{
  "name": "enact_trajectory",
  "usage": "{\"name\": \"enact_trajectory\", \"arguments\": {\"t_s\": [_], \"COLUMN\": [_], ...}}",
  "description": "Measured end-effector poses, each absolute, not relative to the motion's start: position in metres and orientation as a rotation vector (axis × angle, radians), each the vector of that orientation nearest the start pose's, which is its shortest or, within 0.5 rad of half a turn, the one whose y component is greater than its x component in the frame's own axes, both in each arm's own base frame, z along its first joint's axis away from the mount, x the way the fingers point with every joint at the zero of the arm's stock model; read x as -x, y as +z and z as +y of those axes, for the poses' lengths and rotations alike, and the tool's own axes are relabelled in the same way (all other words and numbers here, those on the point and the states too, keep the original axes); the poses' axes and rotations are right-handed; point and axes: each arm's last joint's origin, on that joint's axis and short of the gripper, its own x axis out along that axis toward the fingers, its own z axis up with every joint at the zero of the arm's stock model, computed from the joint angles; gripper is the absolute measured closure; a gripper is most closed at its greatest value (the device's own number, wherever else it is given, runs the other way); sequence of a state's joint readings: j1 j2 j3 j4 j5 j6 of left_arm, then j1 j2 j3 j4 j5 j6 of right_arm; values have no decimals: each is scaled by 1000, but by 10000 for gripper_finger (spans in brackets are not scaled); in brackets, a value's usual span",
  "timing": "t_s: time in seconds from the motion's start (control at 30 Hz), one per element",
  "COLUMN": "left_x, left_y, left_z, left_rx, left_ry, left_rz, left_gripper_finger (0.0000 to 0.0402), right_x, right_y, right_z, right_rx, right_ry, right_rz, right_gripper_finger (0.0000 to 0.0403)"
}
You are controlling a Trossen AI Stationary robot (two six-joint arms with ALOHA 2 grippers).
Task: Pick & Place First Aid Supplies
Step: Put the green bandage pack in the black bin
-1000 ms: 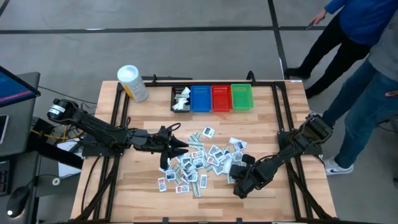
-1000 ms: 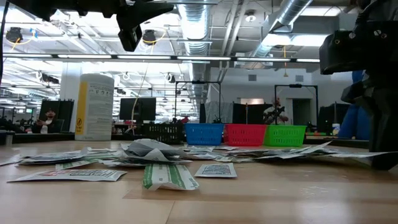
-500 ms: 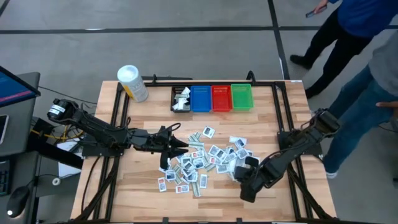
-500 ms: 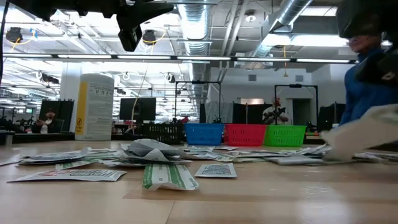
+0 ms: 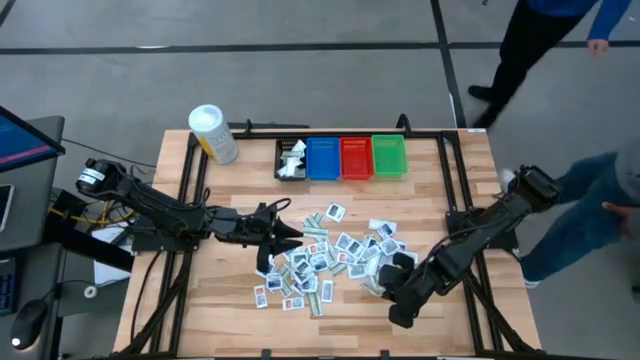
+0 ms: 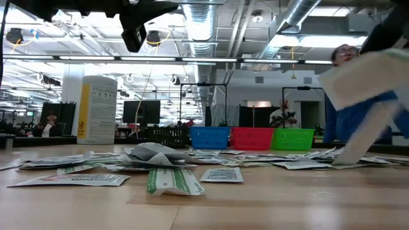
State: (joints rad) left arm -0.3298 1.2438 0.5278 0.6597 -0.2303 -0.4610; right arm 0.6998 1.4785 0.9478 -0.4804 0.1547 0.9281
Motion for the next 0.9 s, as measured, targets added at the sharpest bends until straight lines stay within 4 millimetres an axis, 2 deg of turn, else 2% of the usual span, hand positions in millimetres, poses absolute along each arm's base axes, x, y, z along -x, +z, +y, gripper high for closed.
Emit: {"name": "enact_trajectory", "arguments": {"t_s": [0.2, 0.43, 0.7, 0.9], "left_x": [-243, -243, -239, -239], "left_y": [233, 234, 235, 235], "left_z": [-78, -82, -92, -92], "left_rx": [448, 420, 208, 108], "left_ry": [-142, -272, -401, -344], "left_rz": [83, 97, 77, 54], "left_gripper_finger": [270, 270, 270, 270], "right_x": [-233, -252, -280, -299], "right_y": [221, 232, 247, 259], "right_z": [187, 181, 157, 134], "right_rx": [-452, -457, -400, -405], "right_ry": [112, 177, 205, 258], "right_rz": [944, 790, 574, 446], "right_gripper_finger": [401, 401, 399, 399]}}
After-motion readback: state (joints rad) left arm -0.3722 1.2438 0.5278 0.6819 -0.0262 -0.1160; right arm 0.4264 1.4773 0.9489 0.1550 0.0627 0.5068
